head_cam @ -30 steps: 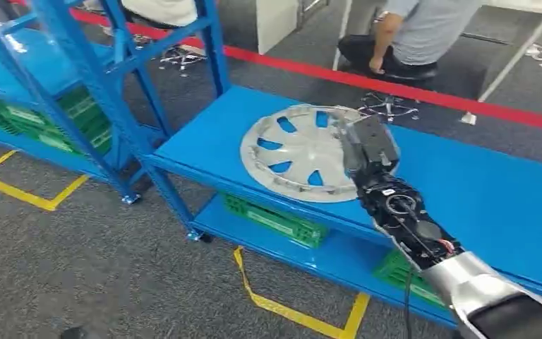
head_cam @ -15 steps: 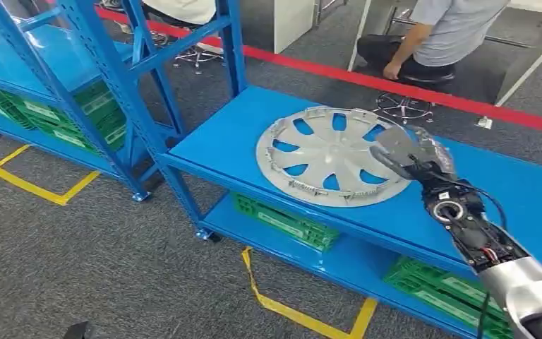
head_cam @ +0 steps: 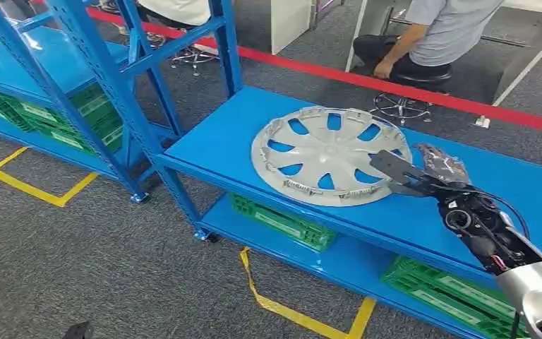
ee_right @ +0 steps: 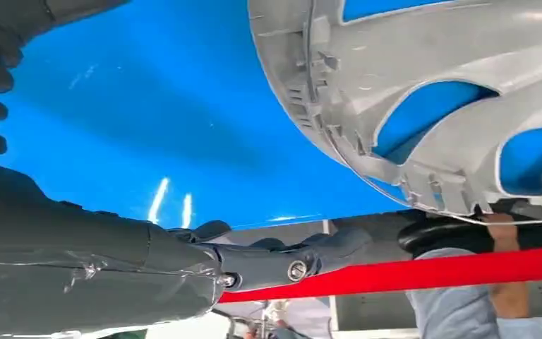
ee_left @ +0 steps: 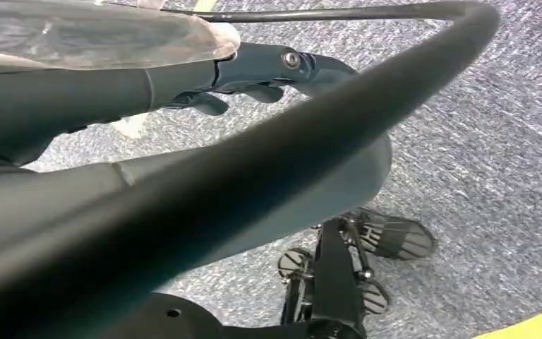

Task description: Take the parts from the cabinet and place them on the table.

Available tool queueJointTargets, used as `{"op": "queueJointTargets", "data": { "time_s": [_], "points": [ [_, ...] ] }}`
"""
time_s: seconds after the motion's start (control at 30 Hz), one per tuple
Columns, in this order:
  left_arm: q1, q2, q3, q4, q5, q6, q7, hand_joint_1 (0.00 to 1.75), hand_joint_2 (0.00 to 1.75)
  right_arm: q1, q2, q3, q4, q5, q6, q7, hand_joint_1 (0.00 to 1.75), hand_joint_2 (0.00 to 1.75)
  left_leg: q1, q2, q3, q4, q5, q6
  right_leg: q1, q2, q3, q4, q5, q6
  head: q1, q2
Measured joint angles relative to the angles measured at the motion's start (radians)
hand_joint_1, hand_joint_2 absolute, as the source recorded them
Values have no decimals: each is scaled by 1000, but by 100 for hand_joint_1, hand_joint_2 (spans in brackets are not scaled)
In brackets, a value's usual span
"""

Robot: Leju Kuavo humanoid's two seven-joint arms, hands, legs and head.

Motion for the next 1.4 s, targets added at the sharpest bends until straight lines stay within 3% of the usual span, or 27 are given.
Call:
{"op": "queueJointTargets", "data": {
  "time_s": [0.27,0.63,0.67,1.03,1.4],
  "points": [
    [0,0,0,0,-3,-2,-4,0,0,-9,-2,19,4,18,31,-58,0,175,1,0,0,0,0,0,1,0,1,0,0,0,0,0],
    [-2,0,0,0,-8,-8,-8,0,0,-49,16,79,20,18,43,-81,0,175,1,-1,0,0,0,-1,1,-1,2,0,0,0,1,0],
    [-2,0,0,0,-8,-8,-8,0,0,-56,22,85,24,18,45,-87,0,175,1,-1,-1,-1,0,-1,1,-1,14,0,0,0,2,0],
    [-10,-3,-4,0,-18,-8,-11,0,0,-151,182,173,195,21,31,-159,0,175,4,-1,0,-1,4,-5,4,-1,12,1,2,-2,0,0],
    [-11,-4,-7,0,-21,-6,-11,0,0,-187,279,225,324,45,32,-218,0,175,4,-2,0,-1,4,-6,4,-1,12,1,2,-3,2,0]
  ]
}}
